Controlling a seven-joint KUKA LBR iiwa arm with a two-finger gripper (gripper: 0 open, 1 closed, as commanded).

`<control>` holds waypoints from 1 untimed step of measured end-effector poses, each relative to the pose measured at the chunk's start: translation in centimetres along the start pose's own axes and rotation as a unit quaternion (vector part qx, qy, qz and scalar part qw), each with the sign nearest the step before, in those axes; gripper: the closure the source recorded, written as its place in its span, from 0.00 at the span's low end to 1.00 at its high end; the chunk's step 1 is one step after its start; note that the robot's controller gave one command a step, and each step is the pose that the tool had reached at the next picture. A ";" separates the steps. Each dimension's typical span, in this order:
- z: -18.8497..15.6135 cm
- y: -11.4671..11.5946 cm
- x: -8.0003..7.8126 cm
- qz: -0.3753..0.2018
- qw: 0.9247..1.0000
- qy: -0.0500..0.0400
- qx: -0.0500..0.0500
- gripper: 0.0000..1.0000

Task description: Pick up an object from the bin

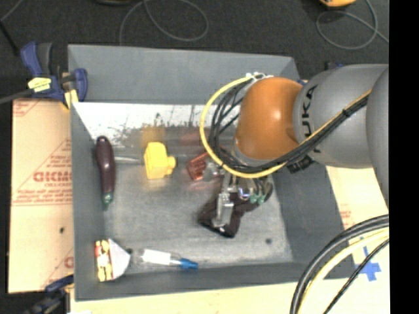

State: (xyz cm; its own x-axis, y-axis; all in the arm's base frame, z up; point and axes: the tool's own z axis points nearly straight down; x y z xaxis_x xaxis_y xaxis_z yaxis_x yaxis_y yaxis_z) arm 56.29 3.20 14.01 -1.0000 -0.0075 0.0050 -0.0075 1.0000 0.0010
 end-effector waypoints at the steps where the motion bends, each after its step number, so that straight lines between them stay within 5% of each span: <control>1: -0.4 0.0 -0.2 0.000 1.000 -0.004 0.000 0.00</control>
Offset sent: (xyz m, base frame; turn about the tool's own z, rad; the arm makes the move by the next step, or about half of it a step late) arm 0.0016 -0.0504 -0.0480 -0.2363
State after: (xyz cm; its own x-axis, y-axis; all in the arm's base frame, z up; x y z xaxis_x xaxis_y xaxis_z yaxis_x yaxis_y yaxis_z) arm 56.47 3.21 14.45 -1.0000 -0.0070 -0.0029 -0.0070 1.0000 0.0016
